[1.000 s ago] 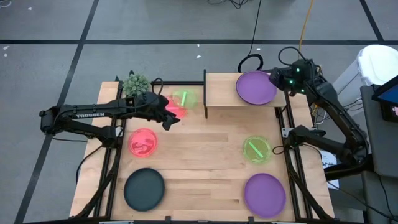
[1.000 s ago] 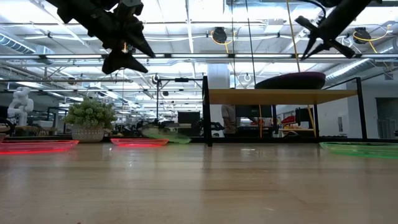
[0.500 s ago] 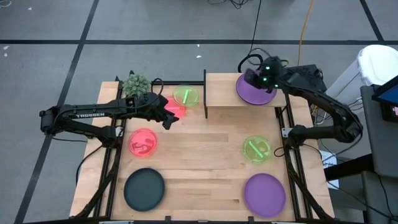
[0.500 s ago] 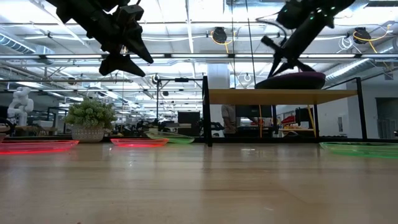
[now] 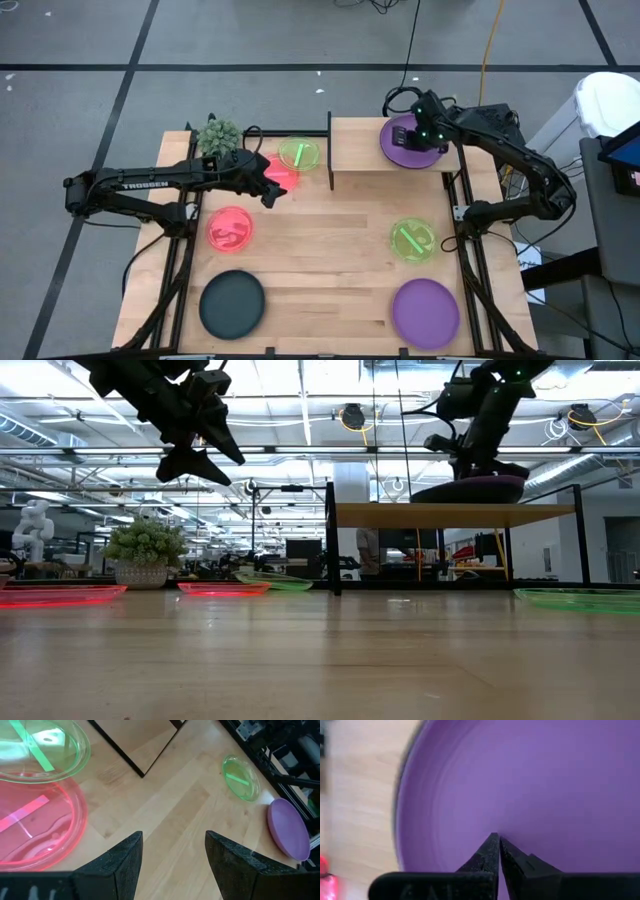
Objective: Place and stack plates onto a shelf
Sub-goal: Stack the left violet plate on the black plate on the shelf
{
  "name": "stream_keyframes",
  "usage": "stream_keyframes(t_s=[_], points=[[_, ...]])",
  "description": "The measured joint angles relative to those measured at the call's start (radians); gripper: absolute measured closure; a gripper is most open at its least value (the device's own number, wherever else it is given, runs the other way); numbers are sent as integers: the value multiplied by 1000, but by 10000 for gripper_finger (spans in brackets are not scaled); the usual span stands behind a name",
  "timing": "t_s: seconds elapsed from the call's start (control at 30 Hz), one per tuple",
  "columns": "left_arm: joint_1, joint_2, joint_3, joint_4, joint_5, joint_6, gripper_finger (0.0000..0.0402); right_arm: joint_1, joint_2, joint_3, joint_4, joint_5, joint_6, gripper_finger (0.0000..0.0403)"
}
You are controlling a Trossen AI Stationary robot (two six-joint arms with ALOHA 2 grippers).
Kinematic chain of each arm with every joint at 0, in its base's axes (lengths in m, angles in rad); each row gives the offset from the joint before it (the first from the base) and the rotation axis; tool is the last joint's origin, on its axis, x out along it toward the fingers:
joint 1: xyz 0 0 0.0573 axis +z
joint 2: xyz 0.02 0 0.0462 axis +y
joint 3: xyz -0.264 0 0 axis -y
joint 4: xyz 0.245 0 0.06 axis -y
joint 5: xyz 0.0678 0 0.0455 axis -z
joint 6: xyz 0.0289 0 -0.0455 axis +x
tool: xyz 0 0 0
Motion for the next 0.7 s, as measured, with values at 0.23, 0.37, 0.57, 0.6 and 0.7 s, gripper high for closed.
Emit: stream_keyframes(t_s=[0.23, 0.37, 0.57, 0.6, 0.7], points=[[0, 0, 0, 0, 0, 29, 181, -3, -2, 3, -88, 29, -46, 403], [0, 0, 0, 0, 0, 28, 181, -13, -3, 3, -101, 31, -55, 403], [0, 0, 0, 0, 0, 19, 181, -46, -8, 3, -122, 49, -74, 403], [0, 0, 0, 0, 0, 19, 181, -53, -8, 3, -128, 50, -79, 403], [0, 0, 0, 0, 0, 20, 181, -68, -8, 2, -137, 52, -91, 403]])
